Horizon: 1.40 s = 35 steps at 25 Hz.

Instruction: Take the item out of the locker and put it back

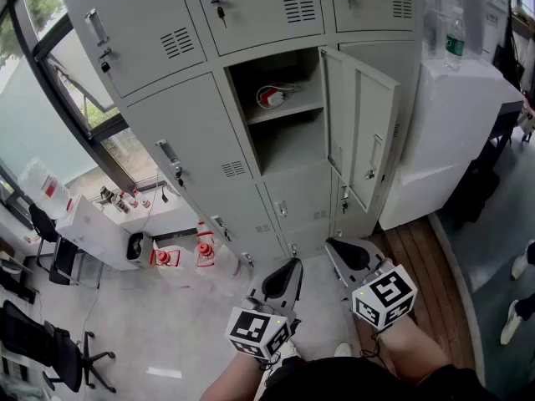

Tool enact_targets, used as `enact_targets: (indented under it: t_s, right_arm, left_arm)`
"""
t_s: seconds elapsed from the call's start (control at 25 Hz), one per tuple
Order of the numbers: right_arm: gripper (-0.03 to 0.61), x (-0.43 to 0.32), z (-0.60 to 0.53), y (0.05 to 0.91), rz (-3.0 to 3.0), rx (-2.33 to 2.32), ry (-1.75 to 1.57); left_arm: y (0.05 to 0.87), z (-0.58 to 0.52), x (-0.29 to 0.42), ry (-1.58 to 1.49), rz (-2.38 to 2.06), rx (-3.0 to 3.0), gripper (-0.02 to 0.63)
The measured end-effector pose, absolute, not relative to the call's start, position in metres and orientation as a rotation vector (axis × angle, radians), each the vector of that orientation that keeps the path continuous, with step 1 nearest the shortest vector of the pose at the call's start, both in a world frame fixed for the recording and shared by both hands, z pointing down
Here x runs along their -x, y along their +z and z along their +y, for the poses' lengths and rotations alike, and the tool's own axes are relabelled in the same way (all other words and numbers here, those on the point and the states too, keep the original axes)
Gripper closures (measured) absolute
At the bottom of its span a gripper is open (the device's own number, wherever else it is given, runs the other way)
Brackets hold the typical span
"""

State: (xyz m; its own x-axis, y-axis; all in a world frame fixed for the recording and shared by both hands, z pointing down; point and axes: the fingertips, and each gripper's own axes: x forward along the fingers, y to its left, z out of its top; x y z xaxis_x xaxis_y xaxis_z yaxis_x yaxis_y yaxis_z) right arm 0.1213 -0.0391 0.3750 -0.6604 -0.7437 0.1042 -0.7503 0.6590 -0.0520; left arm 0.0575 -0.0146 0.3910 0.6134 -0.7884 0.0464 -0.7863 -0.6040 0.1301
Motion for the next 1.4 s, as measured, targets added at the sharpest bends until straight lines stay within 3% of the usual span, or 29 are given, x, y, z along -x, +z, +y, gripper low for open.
enact_targets:
  t_s: [0.56,1.4]
  right_arm:
    - [0.526,-0.097,-0.053,0.373,-2.802,-1.269,0.138]
    - [0.526,-0.006,-0.116,0.363,-2.751,-1.390,0.095]
  left_arm:
    - [0.393,-0.023,-0.038,-0.015,-1.292,-2.722,0.597]
    - [0.391,-0.075,0.057,-0.027,-1.185,-2.777,0.597]
